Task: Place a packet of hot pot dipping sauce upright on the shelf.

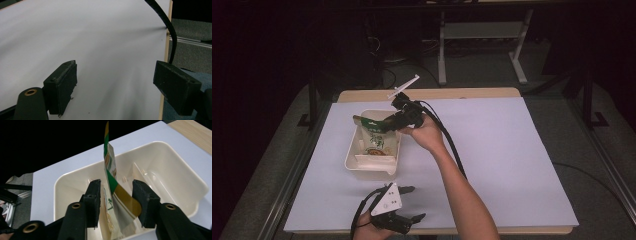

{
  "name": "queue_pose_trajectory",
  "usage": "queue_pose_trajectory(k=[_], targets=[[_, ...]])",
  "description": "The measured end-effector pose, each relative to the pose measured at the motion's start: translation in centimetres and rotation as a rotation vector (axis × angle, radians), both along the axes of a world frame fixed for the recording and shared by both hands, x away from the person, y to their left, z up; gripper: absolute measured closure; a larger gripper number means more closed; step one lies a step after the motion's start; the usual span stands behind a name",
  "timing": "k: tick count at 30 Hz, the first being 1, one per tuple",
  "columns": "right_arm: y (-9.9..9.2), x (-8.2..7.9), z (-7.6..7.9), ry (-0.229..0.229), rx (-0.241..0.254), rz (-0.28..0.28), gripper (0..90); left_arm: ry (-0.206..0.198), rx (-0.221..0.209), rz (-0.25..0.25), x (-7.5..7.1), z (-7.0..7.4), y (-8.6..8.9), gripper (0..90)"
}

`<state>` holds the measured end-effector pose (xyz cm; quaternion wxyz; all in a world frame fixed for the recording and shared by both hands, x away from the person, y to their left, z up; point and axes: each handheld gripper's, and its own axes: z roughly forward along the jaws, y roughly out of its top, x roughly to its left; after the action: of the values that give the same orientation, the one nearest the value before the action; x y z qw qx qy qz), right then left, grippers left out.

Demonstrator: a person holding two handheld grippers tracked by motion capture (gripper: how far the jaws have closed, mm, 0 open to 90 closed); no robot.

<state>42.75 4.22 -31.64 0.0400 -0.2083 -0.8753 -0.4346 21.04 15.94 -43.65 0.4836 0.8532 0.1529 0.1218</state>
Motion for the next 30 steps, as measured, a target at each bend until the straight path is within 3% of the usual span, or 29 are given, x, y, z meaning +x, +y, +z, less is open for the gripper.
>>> queue_pose_trajectory(k=[17,30], targets=[[-3.2,-0.4,0.2,-0.011,0.007,-0.041,51.5,0.0,0.004,0.0,0.0,0.0,0.0,18.5],[-6.2,-1.4,-0.1,0.012,0.02,-0.074,46.3,0.002,0.005,0.001,0.1,-0.1,0.0,18.5]])
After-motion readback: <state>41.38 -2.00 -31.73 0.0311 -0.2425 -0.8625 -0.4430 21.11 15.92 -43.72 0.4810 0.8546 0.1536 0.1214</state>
